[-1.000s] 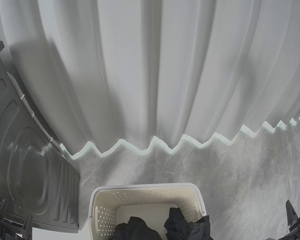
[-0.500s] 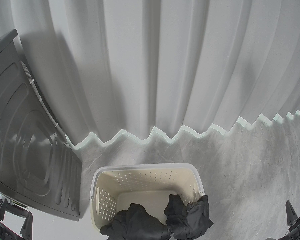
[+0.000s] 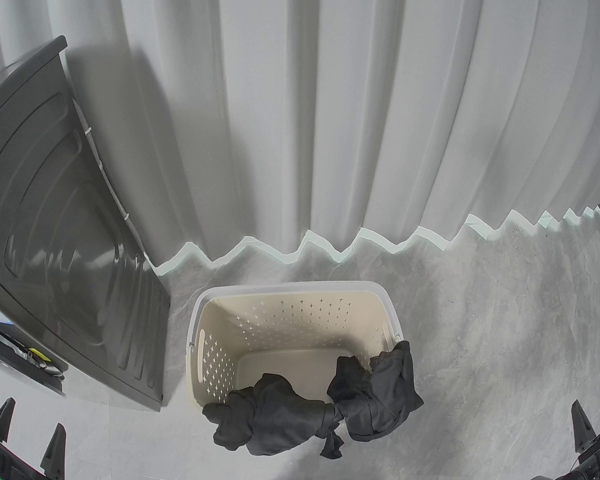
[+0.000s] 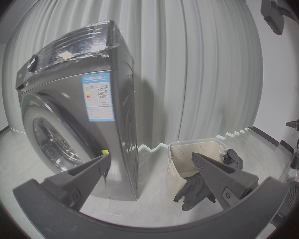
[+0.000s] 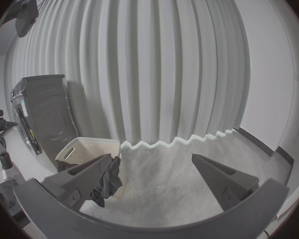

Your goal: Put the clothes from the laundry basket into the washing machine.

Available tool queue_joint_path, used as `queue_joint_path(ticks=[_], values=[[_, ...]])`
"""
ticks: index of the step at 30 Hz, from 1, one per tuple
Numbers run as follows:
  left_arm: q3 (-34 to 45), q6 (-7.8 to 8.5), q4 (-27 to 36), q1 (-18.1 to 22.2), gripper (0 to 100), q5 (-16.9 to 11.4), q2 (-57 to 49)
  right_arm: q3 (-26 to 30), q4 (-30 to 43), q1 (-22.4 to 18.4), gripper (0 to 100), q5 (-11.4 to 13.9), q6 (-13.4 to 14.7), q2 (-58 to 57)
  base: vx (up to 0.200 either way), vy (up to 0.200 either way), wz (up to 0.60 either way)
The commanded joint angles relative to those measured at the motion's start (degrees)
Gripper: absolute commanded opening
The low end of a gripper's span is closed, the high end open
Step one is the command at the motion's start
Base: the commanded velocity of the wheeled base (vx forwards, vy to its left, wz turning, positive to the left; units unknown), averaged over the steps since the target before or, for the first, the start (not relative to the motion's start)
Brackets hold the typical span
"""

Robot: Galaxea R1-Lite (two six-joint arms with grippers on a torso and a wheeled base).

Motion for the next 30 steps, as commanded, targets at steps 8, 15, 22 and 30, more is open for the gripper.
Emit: queue_joint_path(ticks=[8,15,22,30], values=[[1.0,-0.06,0.0,0.0,100,0.1,-1.0,1.0,0.0,0.0,100,0.0,0.0,-0.9,-0.200,0.000,0.00],[1.0,-0.06,0.0,0.0,100,0.1,-1.0,1.0,0.0,0.0,100,0.0,0.0,-0.9,-0.114,0.000,0.00],[1.0,-0.06,0.0,0.0,100,0.1,-1.0,1.0,0.0,0.0,100,0.0,0.0,-0.9,-0.200,0.000,0.00],[1.0,0.03,0.0,0.0,100,0.2,-1.0,1.0,0.0,0.0,100,0.0,0.0,-0.9,-0.050,0.000,0.00]])
